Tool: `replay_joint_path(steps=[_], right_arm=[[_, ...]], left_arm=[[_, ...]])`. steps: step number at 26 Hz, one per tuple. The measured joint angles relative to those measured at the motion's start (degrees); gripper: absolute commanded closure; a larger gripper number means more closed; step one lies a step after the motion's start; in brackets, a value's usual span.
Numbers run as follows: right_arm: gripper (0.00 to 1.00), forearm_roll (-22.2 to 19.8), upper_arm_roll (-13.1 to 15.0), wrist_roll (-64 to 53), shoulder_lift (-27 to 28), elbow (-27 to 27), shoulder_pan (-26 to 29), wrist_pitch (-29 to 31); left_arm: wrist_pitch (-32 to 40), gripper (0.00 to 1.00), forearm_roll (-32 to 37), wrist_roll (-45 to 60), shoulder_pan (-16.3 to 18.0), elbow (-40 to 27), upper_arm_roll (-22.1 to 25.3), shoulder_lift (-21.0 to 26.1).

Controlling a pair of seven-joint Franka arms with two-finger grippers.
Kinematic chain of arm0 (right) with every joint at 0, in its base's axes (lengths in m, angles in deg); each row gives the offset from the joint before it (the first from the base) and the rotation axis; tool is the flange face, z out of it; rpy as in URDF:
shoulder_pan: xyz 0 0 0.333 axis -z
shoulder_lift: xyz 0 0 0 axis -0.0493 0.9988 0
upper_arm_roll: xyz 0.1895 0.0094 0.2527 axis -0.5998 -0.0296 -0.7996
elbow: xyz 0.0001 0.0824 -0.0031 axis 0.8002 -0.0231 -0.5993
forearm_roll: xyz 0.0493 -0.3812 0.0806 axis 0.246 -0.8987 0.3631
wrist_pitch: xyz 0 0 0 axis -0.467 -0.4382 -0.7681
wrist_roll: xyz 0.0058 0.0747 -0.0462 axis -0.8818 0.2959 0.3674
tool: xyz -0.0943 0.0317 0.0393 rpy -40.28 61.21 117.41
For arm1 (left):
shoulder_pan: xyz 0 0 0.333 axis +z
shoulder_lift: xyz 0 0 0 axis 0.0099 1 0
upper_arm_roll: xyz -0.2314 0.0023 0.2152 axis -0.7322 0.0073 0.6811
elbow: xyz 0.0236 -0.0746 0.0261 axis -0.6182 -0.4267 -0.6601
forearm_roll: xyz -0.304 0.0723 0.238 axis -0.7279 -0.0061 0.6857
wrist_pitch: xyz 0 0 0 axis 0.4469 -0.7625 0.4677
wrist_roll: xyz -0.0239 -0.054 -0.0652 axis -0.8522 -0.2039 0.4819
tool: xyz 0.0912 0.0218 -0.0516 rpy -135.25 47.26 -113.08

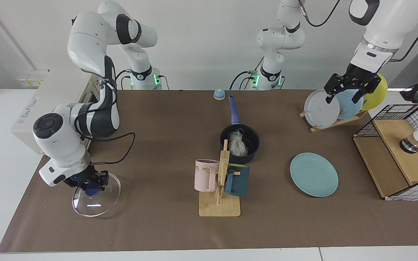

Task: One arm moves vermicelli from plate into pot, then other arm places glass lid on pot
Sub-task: 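Grasp the glass lid by its knob with the right gripper and lift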

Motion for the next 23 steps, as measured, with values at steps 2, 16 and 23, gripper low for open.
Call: replay_joint_path(steps=[2,16,23], right_arm=[[1.00,0.12,0.00,0.00,-2.40,-2.31,0.00,-0.84],[1.00,0.36,0.14,0.25,-22.07,-15.84,-0.02,-10.44],[1.00,0.62,-0.17,9.96,-28.19,-19.04,-5.65,-14.28]], left_arm=[[0.00,0.00,0.00,0.00,0.00,0.00,0.00,0.00],[0.00,0.00,0.00,0.00,0.00,0.00,0.00,0.00],[0.00,0.00,0.00,0.00,0.00,0.00,0.00,0.00]])
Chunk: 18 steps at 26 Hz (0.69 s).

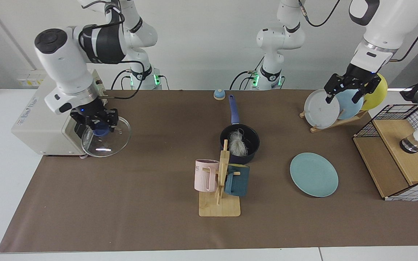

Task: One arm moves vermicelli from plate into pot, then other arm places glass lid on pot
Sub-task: 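Grasp the glass lid by its knob with the right gripper and lift, then carry the glass lid with the right gripper over the saucepan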

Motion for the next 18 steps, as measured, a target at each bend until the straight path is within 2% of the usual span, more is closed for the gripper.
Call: replay_joint_path(steps=[11,18], right_arm=[[1.00,0.00,-0.49,25.23,-0.42,0.80,-21.27,-0.39],[1.00,-0.03,-0.42,35.85,4.20,7.99,-29.04,-5.42]], left_arm=[[0.00,0.00,0.00,0.00,0.00,0.00,0.00,0.00],[0.00,0.00,0.00,0.00,-0.03,0.00,-0.10,0.00]])
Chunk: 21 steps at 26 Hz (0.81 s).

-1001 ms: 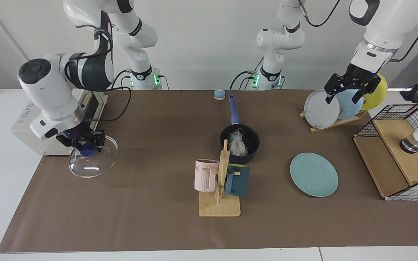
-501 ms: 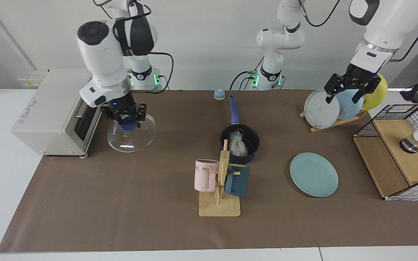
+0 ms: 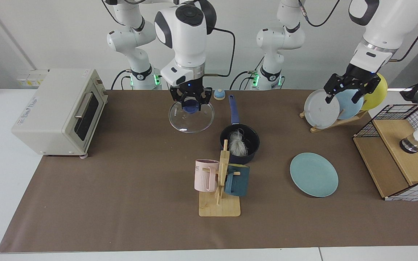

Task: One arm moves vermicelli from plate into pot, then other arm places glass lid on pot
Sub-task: 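Carry the glass lid with the right gripper over the saucepan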

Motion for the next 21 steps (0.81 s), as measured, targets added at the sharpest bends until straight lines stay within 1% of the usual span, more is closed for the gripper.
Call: replay_joint_path(steps=[6,12,14,18,21], right_arm=[[1.00,-0.04,0.27,5.29,8.07,7.69,-3.81,-0.55],[1.00,-0.23,0.79,7.41,19.35,17.59,-6.38,-0.51],[1.00,-0.24,1.02,7.66,22.34,20.77,-6.95,-0.45],[1.00,-0.24,1.02,7.68,25.56,25.24,-7.61,-0.27],[1.00,-0.23,0.98,7.68,26.63,26.70,-8.23,0.53]], left_arm=[[0.58,0.00,0.00,-0.06,0.00,-0.03,0.00,0.00],[0.65,0.00,0.03,-0.30,0.01,-0.04,0.07,0.00],[0.64,0.00,0.09,-0.38,0.02,-0.04,0.14,0.00],[0.64,0.00,0.36,-0.47,0.02,-0.04,0.18,0.00],[0.64,0.00,0.39,-0.53,0.02,-0.04,0.18,0.00]])
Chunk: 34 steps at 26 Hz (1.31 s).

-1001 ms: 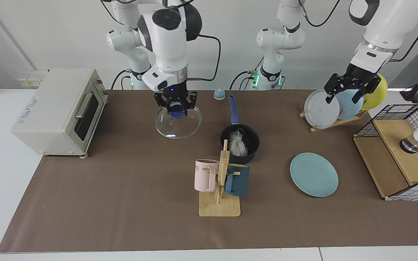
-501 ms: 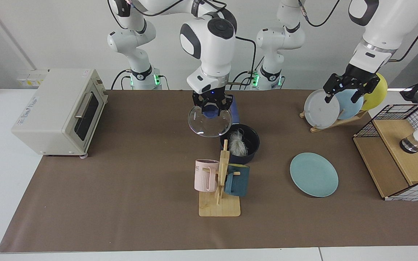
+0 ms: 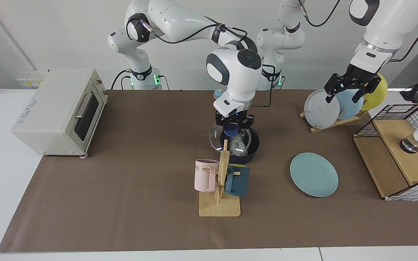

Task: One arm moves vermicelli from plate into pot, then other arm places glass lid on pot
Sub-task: 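Carry the glass lid with the right gripper over the saucepan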

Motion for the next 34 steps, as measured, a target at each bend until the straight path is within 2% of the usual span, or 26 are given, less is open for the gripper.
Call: replay_joint_path(steps=[14,34], right_arm=[[1.00,0.02,-0.08,0.00,3.64,0.66,-1.93,5.54],[1.00,0.01,-0.13,0.00,3.65,0.10,-2.28,5.31]], left_arm=[[0.00,0.00,0.01,-0.07,0.00,0.00,0.00,0.00],[0.00,0.00,0.02,-0.08,0.00,0.00,0.05,0.00]])
